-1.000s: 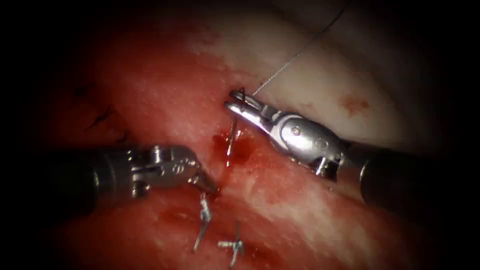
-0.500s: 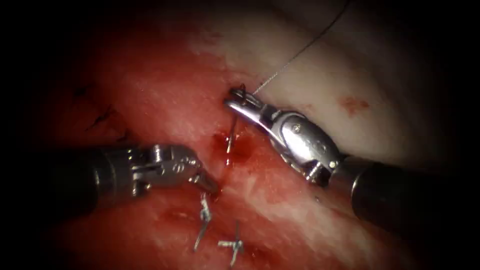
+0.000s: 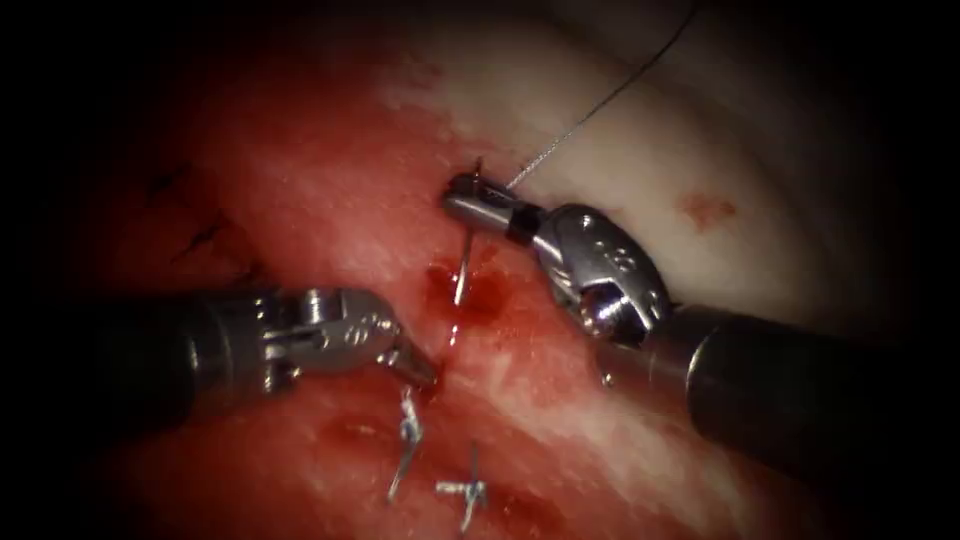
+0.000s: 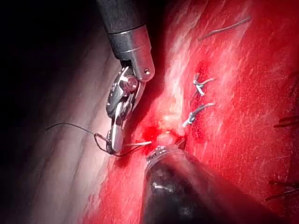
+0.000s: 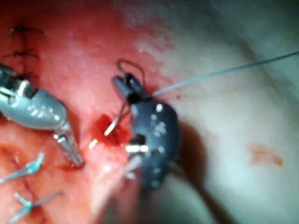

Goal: Wound Closure

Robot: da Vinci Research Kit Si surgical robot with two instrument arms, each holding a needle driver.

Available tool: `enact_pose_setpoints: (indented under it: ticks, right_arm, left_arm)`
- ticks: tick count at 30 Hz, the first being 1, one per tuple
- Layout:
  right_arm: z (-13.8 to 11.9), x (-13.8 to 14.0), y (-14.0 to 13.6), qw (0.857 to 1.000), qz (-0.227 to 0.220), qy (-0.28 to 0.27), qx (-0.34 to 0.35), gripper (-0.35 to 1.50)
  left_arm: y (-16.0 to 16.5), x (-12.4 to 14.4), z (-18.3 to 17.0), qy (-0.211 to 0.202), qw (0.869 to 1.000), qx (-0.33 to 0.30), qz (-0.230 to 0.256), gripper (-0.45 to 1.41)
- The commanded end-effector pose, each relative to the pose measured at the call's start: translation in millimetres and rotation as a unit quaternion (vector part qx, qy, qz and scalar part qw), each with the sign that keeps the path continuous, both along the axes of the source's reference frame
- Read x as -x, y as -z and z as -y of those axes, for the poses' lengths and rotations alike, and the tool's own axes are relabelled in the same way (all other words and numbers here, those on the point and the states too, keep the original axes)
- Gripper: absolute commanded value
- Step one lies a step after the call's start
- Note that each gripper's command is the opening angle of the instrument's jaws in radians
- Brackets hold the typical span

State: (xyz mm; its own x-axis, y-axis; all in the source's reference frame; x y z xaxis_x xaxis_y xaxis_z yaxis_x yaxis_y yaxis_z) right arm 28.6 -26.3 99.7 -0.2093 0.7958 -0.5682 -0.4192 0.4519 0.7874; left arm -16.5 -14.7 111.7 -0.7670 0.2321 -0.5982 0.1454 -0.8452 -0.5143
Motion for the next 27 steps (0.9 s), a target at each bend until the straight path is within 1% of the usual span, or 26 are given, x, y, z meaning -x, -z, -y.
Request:
enact_pose_setpoints:
  ticks: [1, 2, 6, 10, 12, 13, 14, 17, 20, 27]
  right_arm:
    - [-0.3, -1.0, -0.3, 1.000, -0.010, -0.001, -0.019, -0.35]
    - [-0.3, -1.3, -0.4, 0.998, -0.027, 0.002, -0.052, -0.35]
    - [0.0, -1.6, -0.4, 0.993, -0.047, 0.017, -0.107, -0.35]
    - [0.5, -1.7, -0.5, 0.982, -0.075, 0.024, -0.174, -0.35]
    - [0.8, -1.8, -0.5, 0.976, -0.083, 0.026, -0.202, -0.35]
    - [0.8, -1.8, -0.5, 0.976, -0.083, 0.026, -0.202, -0.35]
    - [1.3, -1.8, -0.6, 0.967, -0.095, 0.024, -0.236, -0.35]
    - [1.9, -1.8, -0.5, 0.955, -0.113, 0.024, -0.275, -0.35]
    - [2.4, -1.8, -0.3, 0.945, -0.124, 0.028, -0.301, -0.35]
    - [4.3, -2.5, 0.0, 0.934, -0.130, 0.045, -0.330, -0.35]
  left_arm:
    - [-0.5, 0.5, -0.1, 0.001, 1.000, 0.000, 0.000, -0.45]
    - [-0.4, 0.5, -0.1, 0.001, 1.000, 0.000, 0.000, -0.45]
    - [0.0, 0.4, -0.1, 0.002, 1.000, -0.001, 0.002, -0.45]
    - [0.2, 0.4, -0.3, 0.002, 1.000, -0.002, 0.004, -0.45]
    - [0.2, 0.4, -0.3, 0.003, 1.000, -0.002, 0.005, -0.45]
    - [0.2, 0.4, -0.3, 0.003, 1.000, -0.002, 0.005, -0.45]
    - [0.2, 0.3, -0.3, 0.003, 1.000, -0.002, 0.005, -0.45]
    - [0.3, 0.3, -0.3, 0.003, 1.000, -0.002, 0.005, -0.45]
    - [0.3, 0.2, -0.3, 0.002, 1.000, -0.003, 0.006, -0.45]
    - [0.5, 0.2, -0.6, 0.005, 1.000, -0.002, 0.009, -0.45]
